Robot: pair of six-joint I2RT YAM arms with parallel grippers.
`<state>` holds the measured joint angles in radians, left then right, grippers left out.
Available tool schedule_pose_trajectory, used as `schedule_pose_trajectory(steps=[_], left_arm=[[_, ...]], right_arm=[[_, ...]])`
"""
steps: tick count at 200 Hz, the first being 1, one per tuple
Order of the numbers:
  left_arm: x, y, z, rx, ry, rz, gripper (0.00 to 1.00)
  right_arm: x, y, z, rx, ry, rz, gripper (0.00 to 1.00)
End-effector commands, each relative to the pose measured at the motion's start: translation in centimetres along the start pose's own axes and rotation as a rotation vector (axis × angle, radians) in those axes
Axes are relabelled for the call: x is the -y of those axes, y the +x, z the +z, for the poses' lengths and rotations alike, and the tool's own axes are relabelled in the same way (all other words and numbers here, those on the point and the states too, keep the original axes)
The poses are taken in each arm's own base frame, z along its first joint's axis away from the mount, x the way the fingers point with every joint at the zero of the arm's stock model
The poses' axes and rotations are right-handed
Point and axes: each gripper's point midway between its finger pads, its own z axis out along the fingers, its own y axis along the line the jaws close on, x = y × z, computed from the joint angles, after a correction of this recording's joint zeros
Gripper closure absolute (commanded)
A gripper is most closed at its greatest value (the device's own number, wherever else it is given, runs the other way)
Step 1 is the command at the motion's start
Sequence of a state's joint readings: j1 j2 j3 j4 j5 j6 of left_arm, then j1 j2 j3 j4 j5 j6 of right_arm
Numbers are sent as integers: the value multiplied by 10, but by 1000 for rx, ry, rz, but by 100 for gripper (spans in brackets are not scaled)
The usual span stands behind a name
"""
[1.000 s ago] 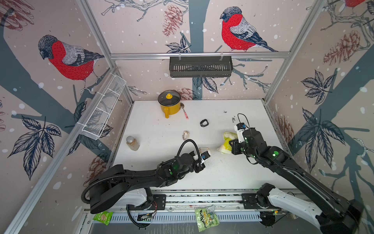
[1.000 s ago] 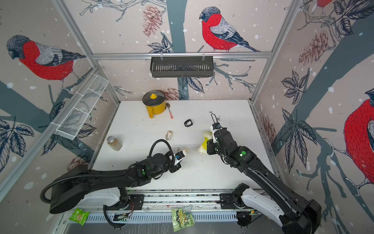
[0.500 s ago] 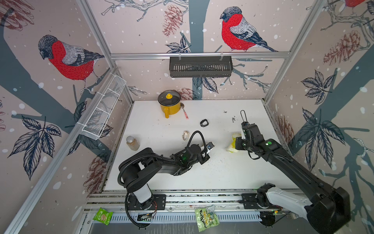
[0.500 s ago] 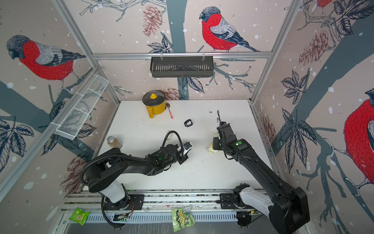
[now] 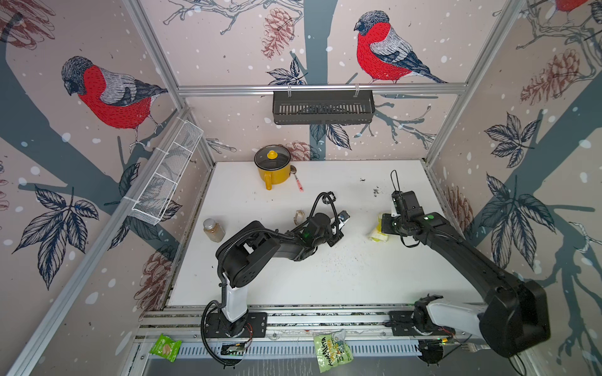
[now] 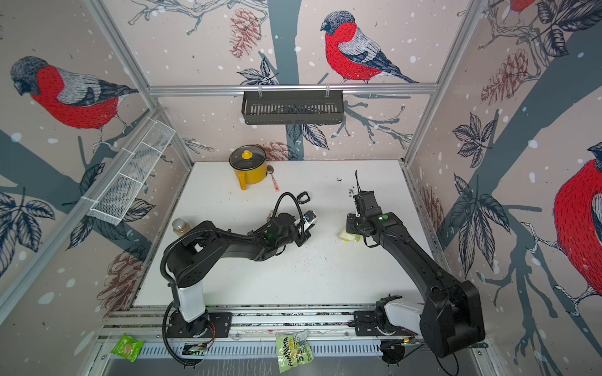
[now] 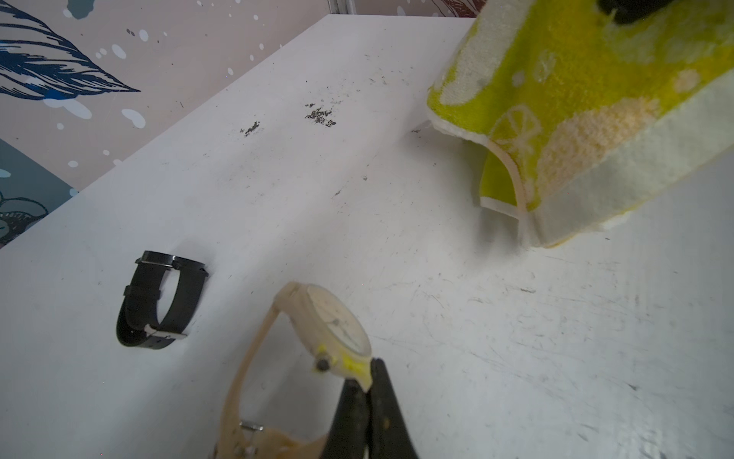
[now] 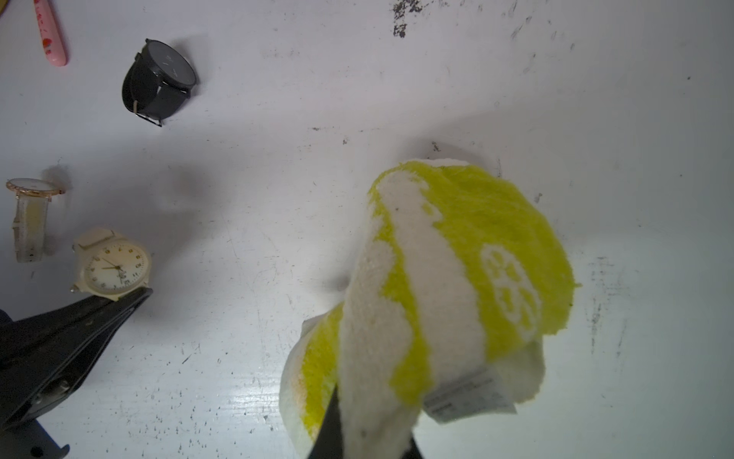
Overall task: Wipe the watch dial
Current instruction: Place the watch at the center of the board.
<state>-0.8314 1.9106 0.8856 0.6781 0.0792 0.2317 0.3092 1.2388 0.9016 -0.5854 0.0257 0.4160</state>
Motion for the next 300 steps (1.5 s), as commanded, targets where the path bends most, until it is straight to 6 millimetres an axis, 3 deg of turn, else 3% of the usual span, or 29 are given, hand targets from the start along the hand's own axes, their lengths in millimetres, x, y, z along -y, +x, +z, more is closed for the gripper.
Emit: schedule_pose_trajectory(steps=[1, 69, 109, 114, 140, 182, 256, 300], left_arm=[[2, 0, 8, -10, 45, -9, 100], [-6, 11, 14, -57, 50, -46, 100], [-9, 31, 19, -122, 86, -88, 100], [-12, 19, 22, -98, 83, -87, 100], [-12, 19, 25, -100, 89, -94, 100], [-14, 30, 39, -173, 86, -110, 100], [-13, 42, 43, -211, 116, -137, 100], [-18, 41, 41, -193, 108, -156, 74]], right_arm=[[-6, -8, 5, -6, -42, -8, 91], [-15, -38, -4, 43, -78, -26, 90], [-14, -37, 8, 17, -73, -37, 90], [-14, -37, 8, 19, -76, -37, 90], [-17, -40, 4, 29, -91, -42, 90], [-14, -43, -1, 37, -81, -44, 90], [-12, -40, 4, 21, -79, -49, 90], [-12, -41, 2, 25, -82, -48, 85]])
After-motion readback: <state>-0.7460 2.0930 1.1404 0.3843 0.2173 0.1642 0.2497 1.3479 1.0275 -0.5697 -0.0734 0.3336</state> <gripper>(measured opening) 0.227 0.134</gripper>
